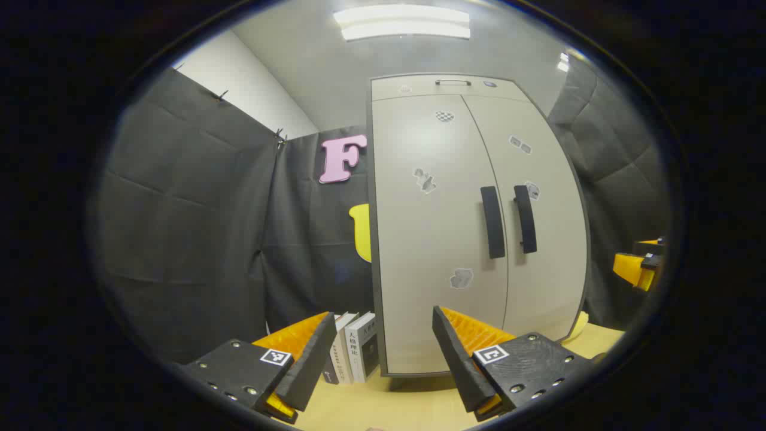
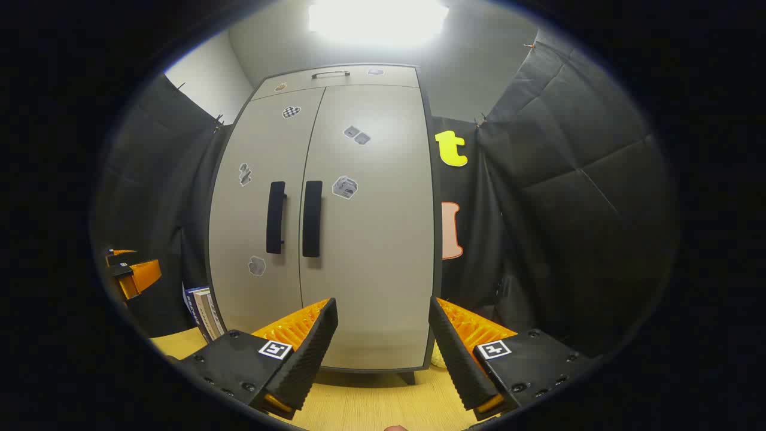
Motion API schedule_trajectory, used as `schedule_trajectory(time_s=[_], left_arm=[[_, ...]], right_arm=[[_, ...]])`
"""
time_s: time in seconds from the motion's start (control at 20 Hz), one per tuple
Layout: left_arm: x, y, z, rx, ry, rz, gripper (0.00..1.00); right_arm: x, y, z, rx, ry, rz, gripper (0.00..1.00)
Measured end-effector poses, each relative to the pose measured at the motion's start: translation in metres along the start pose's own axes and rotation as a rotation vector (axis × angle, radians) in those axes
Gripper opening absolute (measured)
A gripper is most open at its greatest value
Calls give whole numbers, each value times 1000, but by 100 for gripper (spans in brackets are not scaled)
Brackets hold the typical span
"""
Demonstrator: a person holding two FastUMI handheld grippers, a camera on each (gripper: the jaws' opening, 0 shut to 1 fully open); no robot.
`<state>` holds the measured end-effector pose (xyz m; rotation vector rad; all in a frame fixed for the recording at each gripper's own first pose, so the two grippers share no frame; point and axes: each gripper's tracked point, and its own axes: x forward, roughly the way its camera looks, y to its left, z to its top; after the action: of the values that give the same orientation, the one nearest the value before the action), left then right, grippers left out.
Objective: Open the right door of the double-door shoe cabinet with the right hand, and open the left door with the left hand.
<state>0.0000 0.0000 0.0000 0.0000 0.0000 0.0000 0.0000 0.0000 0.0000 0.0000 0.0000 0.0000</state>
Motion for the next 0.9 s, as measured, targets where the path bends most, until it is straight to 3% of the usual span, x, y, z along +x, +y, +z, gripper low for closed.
schedule_trajectory(time_s=[0.9], left_arm=[[-16, 12, 5, 16, -2, 13, 94]], right_arm=[[1, 14, 10, 12, 22, 46, 94]])
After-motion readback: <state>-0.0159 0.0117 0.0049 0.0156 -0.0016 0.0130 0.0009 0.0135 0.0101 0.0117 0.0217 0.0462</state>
